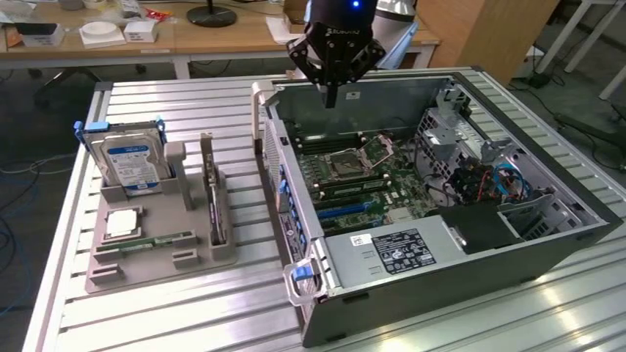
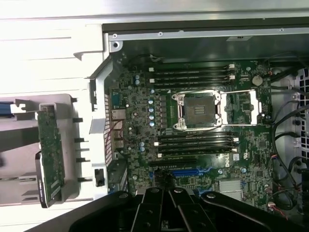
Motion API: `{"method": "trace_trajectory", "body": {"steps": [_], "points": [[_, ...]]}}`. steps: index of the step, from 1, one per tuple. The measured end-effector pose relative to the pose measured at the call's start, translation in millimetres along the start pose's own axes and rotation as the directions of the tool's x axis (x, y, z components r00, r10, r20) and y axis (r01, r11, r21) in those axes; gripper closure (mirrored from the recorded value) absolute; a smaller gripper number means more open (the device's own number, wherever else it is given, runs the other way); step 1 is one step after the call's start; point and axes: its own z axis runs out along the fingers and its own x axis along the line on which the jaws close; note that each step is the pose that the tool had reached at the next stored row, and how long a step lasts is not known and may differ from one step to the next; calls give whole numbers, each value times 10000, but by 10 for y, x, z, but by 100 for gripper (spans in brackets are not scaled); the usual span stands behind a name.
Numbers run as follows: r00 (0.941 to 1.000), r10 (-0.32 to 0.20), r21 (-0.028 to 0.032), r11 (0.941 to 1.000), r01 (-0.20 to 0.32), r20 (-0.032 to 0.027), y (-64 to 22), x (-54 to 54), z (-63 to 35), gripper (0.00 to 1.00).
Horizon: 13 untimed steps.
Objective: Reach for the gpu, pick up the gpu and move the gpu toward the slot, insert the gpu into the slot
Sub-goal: 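Reach for the gpu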
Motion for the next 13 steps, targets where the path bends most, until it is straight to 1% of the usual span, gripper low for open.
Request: {"method": "trace_trajectory", "body": {"steps": [13], "points": [[10000, -2, 0, 10000, 2, 0, -16, 219, -6, 90]]}}
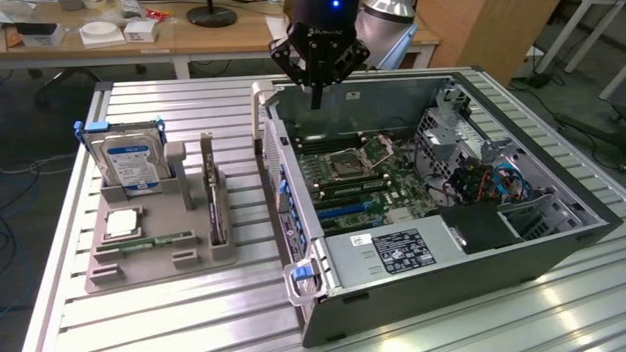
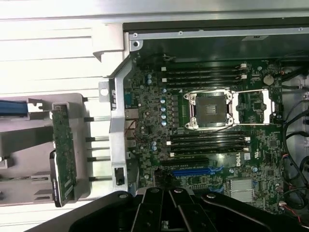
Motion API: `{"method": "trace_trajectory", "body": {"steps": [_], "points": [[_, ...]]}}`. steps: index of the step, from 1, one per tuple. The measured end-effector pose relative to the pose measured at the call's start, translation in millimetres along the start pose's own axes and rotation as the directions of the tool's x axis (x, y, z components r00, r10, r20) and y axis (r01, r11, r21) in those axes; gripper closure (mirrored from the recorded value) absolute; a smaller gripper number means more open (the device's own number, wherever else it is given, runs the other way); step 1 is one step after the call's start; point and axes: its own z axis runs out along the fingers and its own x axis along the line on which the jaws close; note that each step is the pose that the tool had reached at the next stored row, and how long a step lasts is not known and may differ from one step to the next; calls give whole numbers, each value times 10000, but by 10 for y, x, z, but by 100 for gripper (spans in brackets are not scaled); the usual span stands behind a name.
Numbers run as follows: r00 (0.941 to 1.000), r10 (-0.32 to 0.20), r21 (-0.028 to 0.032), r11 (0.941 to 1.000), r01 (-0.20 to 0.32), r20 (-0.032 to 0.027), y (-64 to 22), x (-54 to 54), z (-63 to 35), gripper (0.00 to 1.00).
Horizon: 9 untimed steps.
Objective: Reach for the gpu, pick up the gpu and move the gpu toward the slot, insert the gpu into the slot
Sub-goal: 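Reach for the gpu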
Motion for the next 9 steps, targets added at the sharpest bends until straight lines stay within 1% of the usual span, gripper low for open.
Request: {"method": "trace_trajectory", "body": {"steps": [9], "points": [[10000, 1, 0, 10000, -1, 0, -13, 170, -4, 90]]}}
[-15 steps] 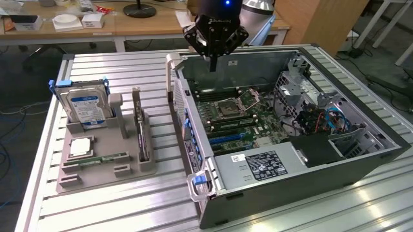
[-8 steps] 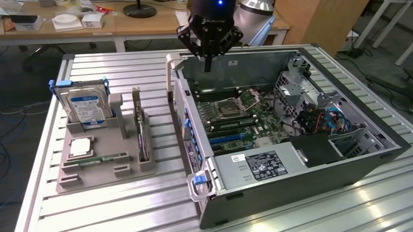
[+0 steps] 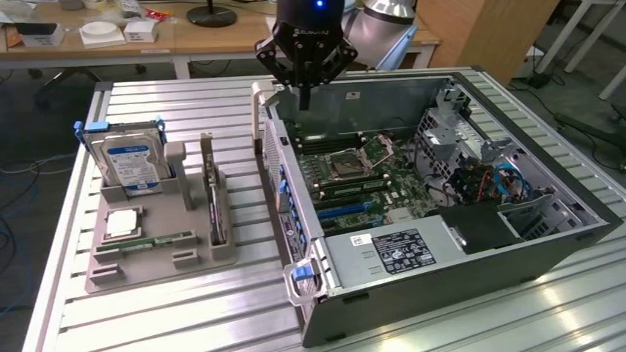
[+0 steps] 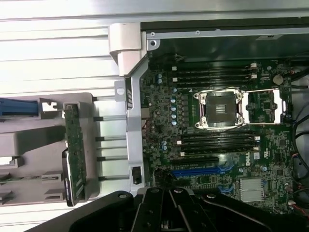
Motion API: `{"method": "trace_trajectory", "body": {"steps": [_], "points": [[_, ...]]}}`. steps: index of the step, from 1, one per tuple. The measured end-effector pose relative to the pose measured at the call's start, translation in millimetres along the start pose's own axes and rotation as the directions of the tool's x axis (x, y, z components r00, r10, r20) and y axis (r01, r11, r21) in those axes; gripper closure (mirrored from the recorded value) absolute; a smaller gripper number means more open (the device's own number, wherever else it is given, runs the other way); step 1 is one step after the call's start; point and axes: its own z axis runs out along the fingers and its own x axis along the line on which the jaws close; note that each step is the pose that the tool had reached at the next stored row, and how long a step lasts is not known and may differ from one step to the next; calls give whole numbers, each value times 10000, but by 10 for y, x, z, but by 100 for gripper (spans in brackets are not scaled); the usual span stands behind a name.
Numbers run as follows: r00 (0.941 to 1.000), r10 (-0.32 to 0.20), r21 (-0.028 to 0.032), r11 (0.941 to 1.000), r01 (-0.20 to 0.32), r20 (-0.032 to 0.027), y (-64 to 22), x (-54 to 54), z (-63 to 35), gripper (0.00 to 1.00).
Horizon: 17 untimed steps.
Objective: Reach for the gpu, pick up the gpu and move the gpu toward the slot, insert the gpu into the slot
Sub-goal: 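Reach for the gpu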
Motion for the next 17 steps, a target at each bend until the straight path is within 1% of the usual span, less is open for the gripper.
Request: {"method": "trace_trajectory", "body": {"steps": [5, 17], "points": [[10000, 0, 0, 10000, 0, 0, -7, 88, -2, 90], [10000, 0, 0, 10000, 0, 0, -19, 254, -7, 90]]}}
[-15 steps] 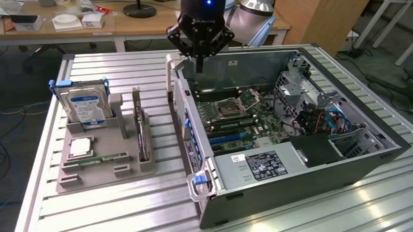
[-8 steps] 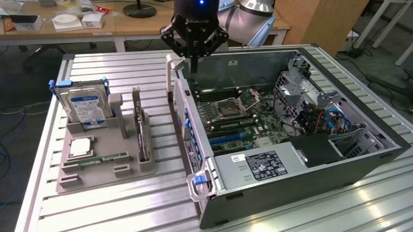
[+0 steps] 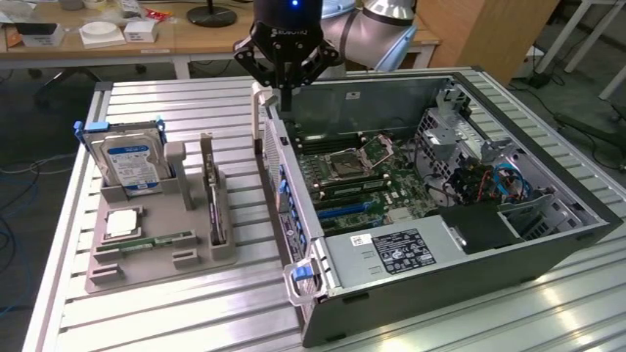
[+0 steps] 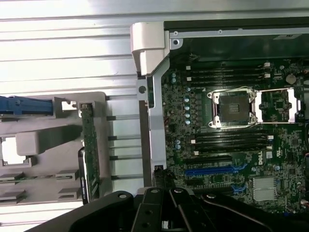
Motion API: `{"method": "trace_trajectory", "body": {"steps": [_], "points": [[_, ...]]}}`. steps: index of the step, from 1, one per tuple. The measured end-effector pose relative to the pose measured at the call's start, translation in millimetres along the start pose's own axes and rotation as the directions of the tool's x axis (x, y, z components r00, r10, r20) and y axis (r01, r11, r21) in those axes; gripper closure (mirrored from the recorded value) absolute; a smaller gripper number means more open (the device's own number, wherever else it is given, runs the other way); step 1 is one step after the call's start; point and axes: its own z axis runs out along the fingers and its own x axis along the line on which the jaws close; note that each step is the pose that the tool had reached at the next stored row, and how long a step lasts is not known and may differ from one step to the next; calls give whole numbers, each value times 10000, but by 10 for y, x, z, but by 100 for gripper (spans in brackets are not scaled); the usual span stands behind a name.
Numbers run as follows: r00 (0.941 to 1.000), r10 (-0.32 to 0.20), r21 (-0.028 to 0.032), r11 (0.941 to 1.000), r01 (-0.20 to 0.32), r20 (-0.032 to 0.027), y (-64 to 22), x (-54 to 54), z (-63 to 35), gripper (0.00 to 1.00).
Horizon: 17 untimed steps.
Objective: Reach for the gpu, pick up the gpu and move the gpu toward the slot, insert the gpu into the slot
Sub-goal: 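Reach for the gpu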
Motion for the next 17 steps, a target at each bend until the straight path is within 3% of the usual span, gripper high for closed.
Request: {"method": "trace_trajectory", "body": {"steps": [17], "points": [[10000, 1, 0, 10000, -1, -1, -18, 241, -7, 90]]}}
